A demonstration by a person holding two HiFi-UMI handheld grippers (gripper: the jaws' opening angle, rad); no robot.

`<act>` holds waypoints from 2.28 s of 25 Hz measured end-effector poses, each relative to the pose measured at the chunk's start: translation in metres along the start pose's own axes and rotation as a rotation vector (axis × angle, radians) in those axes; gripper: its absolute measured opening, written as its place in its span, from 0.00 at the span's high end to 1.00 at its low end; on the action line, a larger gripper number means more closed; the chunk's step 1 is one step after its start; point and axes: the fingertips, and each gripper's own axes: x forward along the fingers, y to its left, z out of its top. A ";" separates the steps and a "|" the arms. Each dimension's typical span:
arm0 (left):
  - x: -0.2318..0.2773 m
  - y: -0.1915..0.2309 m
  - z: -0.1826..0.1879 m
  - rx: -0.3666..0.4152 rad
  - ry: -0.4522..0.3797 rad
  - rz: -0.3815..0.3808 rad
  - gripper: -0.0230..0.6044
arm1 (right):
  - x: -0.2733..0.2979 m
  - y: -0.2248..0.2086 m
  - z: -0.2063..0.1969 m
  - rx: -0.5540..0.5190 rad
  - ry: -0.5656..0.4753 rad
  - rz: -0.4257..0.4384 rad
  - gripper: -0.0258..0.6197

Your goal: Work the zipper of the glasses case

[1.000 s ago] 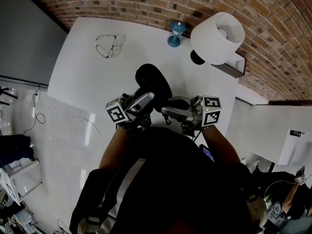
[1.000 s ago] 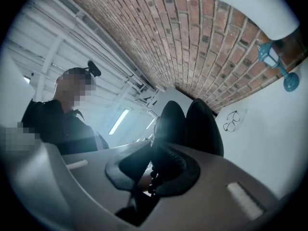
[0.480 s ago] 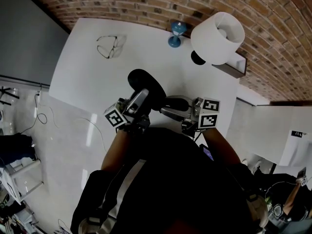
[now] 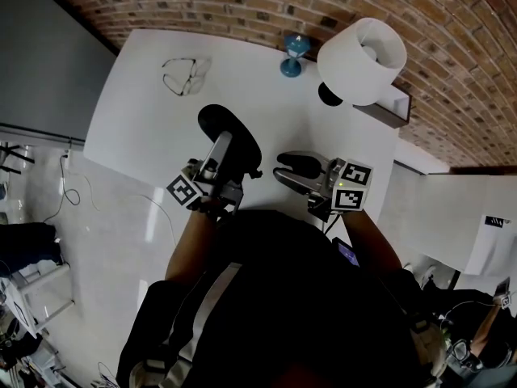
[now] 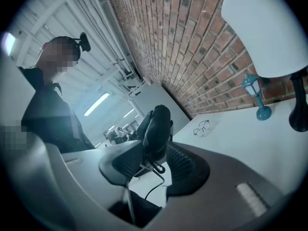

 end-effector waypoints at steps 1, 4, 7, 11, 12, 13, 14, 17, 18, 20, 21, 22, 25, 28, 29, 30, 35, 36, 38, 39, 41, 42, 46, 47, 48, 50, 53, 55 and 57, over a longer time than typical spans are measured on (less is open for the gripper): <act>0.002 0.001 0.001 0.004 -0.001 0.013 0.53 | 0.002 0.001 -0.001 -0.009 0.007 0.001 0.72; 0.006 0.005 0.003 0.017 -0.011 0.070 0.53 | 0.007 0.004 -0.008 -0.052 0.039 0.008 0.74; 0.008 0.011 0.004 0.033 -0.024 0.131 0.54 | 0.012 0.005 -0.021 -0.100 0.088 0.001 0.75; 0.013 0.017 0.001 0.032 -0.027 0.190 0.54 | 0.016 -0.008 -0.036 -0.145 0.148 -0.075 0.75; 0.015 0.017 -0.001 0.031 -0.026 0.195 0.54 | 0.018 -0.011 -0.039 -0.157 0.159 -0.094 0.75; 0.016 0.016 -0.003 0.032 -0.023 0.198 0.54 | 0.019 -0.013 -0.042 -0.167 0.168 -0.104 0.74; 0.017 0.016 -0.005 0.035 -0.019 0.201 0.54 | 0.020 -0.014 -0.044 -0.174 0.175 -0.106 0.74; 0.018 0.016 -0.011 0.039 -0.012 0.207 0.54 | 0.024 -0.013 -0.048 -0.182 0.177 -0.094 0.69; 0.017 0.016 -0.013 0.039 -0.010 0.209 0.54 | 0.025 -0.013 -0.048 -0.185 0.175 -0.091 0.69; 0.016 0.015 -0.014 0.042 -0.004 0.211 0.54 | 0.027 -0.012 -0.048 -0.190 0.174 -0.086 0.68; 0.016 0.015 -0.015 0.043 -0.003 0.212 0.54 | 0.027 -0.011 -0.048 -0.194 0.174 -0.083 0.68; 0.015 0.015 -0.015 0.045 -0.001 0.214 0.54 | 0.027 -0.010 -0.048 -0.201 0.173 -0.080 0.70; 0.013 0.016 -0.015 0.064 0.012 0.222 0.54 | 0.023 -0.009 -0.044 -0.242 0.160 -0.089 0.88; 0.008 0.019 -0.016 0.086 0.045 0.241 0.54 | 0.015 -0.012 -0.041 -0.265 0.147 -0.111 0.88; 0.006 0.021 -0.017 0.091 0.056 0.251 0.54 | 0.013 -0.014 -0.039 -0.262 0.144 -0.117 0.88; 0.004 0.023 -0.017 0.092 0.064 0.258 0.54 | 0.010 -0.016 -0.038 -0.256 0.141 -0.122 0.88; -0.004 0.028 -0.020 0.057 0.073 0.272 0.55 | 0.003 -0.029 -0.029 -0.229 0.116 -0.161 0.88; -0.005 0.029 -0.021 0.054 0.079 0.278 0.55 | 0.002 -0.032 -0.027 -0.224 0.109 -0.172 0.88; -0.007 0.029 -0.024 0.049 0.095 0.285 0.56 | -0.001 -0.037 -0.024 -0.217 0.097 -0.191 0.88; -0.008 0.029 -0.025 0.047 0.101 0.286 0.56 | -0.002 -0.038 -0.023 -0.215 0.093 -0.198 0.88; -0.011 0.028 -0.027 0.044 0.102 0.286 0.56 | -0.003 -0.040 -0.022 -0.213 0.090 -0.208 0.88; -0.013 0.028 -0.027 0.041 0.096 0.286 0.56 | -0.003 -0.040 -0.022 -0.212 0.090 -0.212 0.88; -0.018 0.031 -0.024 0.008 0.043 0.300 0.58 | -0.002 -0.042 -0.022 -0.207 0.089 -0.230 0.87; -0.019 0.033 -0.022 -0.010 0.021 0.307 0.58 | -0.003 -0.044 -0.022 -0.206 0.088 -0.236 0.86; -0.020 0.035 -0.021 -0.027 0.001 0.314 0.58 | -0.003 -0.045 -0.021 -0.204 0.086 -0.244 0.83; -0.019 0.039 -0.020 -0.038 -0.018 0.328 0.59 | -0.005 -0.048 -0.020 -0.204 0.081 -0.260 0.78; -0.016 0.041 -0.020 -0.028 -0.014 0.338 0.59 | -0.009 -0.050 -0.020 -0.228 0.079 -0.286 0.77; -0.013 0.040 -0.017 -0.029 -0.018 0.331 0.59 | -0.011 -0.051 -0.023 -0.232 0.091 -0.299 0.77; -0.011 0.039 -0.014 -0.042 -0.033 0.319 0.59 | -0.012 -0.053 -0.031 -0.212 0.112 -0.308 0.77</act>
